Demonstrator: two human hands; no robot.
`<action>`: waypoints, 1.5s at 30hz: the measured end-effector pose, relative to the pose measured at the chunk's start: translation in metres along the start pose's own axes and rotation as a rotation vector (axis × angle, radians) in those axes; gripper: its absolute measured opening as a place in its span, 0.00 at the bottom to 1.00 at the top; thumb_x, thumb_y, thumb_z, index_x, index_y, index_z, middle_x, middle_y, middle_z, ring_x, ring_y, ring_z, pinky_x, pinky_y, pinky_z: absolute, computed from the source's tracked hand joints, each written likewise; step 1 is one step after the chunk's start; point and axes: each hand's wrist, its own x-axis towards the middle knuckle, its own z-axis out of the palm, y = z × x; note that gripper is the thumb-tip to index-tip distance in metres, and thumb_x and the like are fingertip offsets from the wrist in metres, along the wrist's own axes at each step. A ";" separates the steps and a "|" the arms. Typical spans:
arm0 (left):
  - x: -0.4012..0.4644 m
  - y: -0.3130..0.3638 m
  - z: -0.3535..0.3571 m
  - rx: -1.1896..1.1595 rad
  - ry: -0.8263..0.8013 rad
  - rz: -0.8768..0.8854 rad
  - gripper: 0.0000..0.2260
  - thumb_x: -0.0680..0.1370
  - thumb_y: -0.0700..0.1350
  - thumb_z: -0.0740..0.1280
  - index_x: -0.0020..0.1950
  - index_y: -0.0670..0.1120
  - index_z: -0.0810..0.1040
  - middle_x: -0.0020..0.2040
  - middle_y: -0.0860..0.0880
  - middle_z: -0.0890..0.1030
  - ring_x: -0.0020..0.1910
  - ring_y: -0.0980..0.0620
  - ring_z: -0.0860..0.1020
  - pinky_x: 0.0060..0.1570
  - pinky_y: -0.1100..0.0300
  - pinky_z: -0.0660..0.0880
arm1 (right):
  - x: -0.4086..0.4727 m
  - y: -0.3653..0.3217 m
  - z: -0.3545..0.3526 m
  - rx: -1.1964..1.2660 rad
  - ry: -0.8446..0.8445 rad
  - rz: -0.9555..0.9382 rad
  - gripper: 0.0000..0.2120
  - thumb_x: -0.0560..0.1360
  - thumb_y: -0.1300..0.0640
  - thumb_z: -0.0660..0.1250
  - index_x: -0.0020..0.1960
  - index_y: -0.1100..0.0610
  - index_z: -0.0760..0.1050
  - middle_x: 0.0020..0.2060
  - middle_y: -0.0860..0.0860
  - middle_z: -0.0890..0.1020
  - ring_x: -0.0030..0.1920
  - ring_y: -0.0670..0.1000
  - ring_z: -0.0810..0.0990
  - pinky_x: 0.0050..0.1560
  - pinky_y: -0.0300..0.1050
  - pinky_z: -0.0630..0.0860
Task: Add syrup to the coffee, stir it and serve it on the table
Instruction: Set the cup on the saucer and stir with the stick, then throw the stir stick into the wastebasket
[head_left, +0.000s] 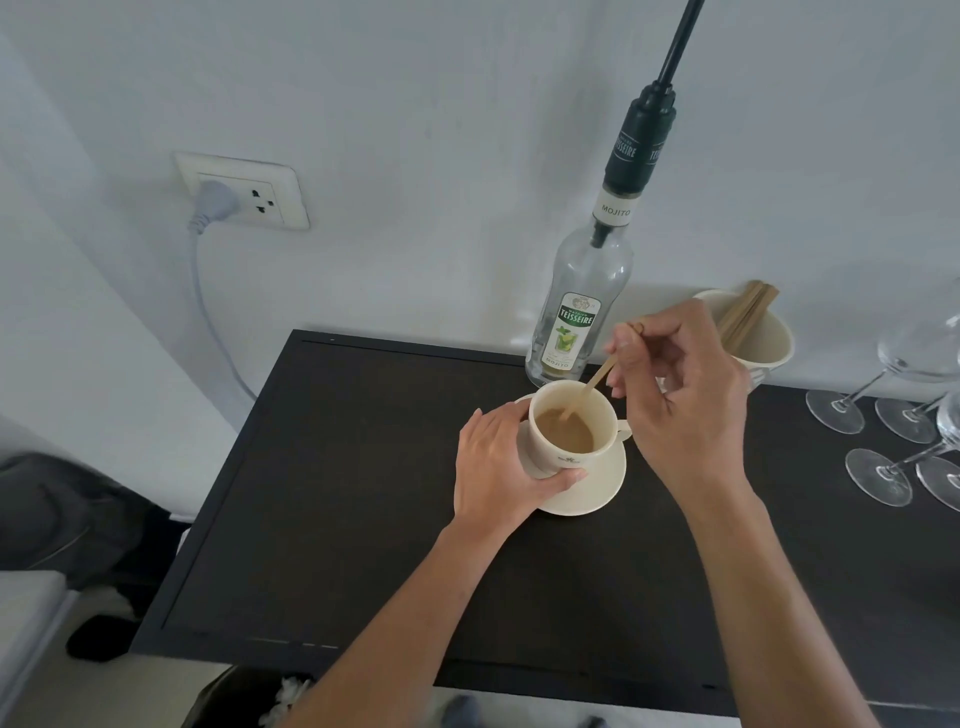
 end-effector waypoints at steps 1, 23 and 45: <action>0.000 0.000 0.000 0.001 -0.005 -0.003 0.38 0.61 0.68 0.76 0.64 0.50 0.75 0.61 0.55 0.80 0.62 0.57 0.76 0.72 0.52 0.62 | 0.000 -0.001 -0.001 0.000 -0.012 0.000 0.08 0.82 0.54 0.65 0.48 0.43 0.68 0.35 0.53 0.82 0.32 0.48 0.81 0.34 0.51 0.80; -0.003 0.006 -0.002 0.096 -0.044 -0.024 0.44 0.59 0.72 0.73 0.68 0.48 0.73 0.64 0.53 0.78 0.66 0.53 0.75 0.74 0.49 0.60 | -0.006 0.003 -0.002 -0.014 0.047 0.008 0.04 0.83 0.59 0.67 0.50 0.59 0.74 0.36 0.52 0.80 0.33 0.55 0.81 0.34 0.56 0.79; -0.165 0.008 -0.209 0.316 0.535 -0.797 0.25 0.80 0.64 0.60 0.69 0.49 0.74 0.65 0.55 0.78 0.66 0.53 0.74 0.62 0.60 0.64 | -0.060 -0.118 0.070 0.547 -0.431 -0.215 0.04 0.82 0.58 0.67 0.51 0.59 0.75 0.39 0.53 0.84 0.39 0.50 0.85 0.44 0.46 0.82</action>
